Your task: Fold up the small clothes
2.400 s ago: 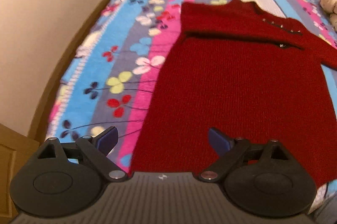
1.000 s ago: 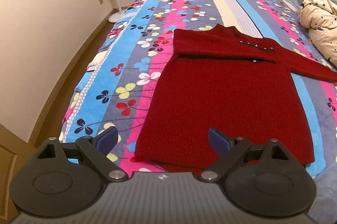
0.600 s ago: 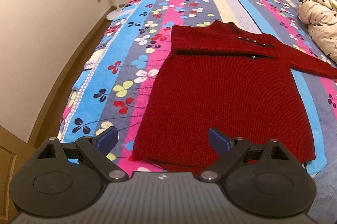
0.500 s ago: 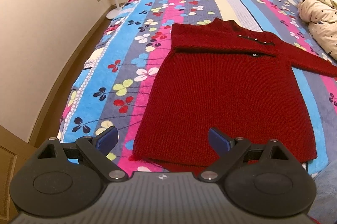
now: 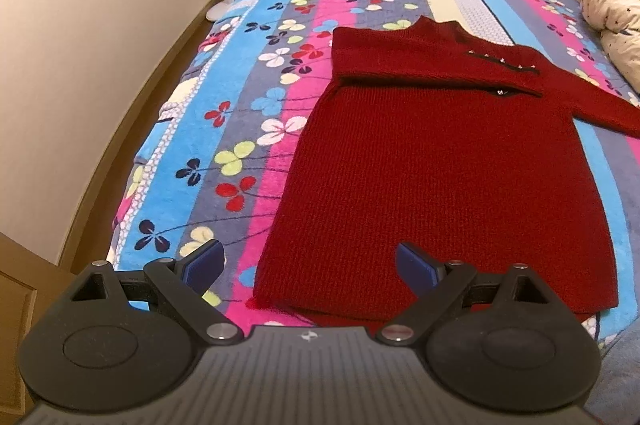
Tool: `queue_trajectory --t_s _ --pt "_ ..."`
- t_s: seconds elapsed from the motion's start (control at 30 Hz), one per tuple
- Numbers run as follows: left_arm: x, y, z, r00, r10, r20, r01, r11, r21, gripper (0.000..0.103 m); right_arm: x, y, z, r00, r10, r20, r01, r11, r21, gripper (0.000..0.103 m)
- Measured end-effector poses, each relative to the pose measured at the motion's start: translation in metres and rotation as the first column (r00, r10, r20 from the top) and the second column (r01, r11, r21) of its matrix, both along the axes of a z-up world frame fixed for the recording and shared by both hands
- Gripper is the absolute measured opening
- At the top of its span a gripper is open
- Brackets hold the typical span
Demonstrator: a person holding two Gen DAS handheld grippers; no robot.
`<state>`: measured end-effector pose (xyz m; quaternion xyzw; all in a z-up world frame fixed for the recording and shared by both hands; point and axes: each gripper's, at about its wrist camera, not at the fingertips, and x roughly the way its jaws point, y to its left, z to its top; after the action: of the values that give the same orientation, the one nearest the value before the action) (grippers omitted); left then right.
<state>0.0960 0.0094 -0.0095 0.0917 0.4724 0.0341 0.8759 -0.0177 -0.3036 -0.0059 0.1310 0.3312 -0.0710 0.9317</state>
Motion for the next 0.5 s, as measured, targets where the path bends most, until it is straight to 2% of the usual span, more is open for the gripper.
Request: queue_trajectory --t_s 0.5 --pt "0.058 -0.022 -0.042 0.995 -0.015 -0.096 0.018 0.999 0.036 0.095 0.051 -0.031 -0.037 0.994 -0.059 -0.095 0.059 0.998 0.004 0.080"
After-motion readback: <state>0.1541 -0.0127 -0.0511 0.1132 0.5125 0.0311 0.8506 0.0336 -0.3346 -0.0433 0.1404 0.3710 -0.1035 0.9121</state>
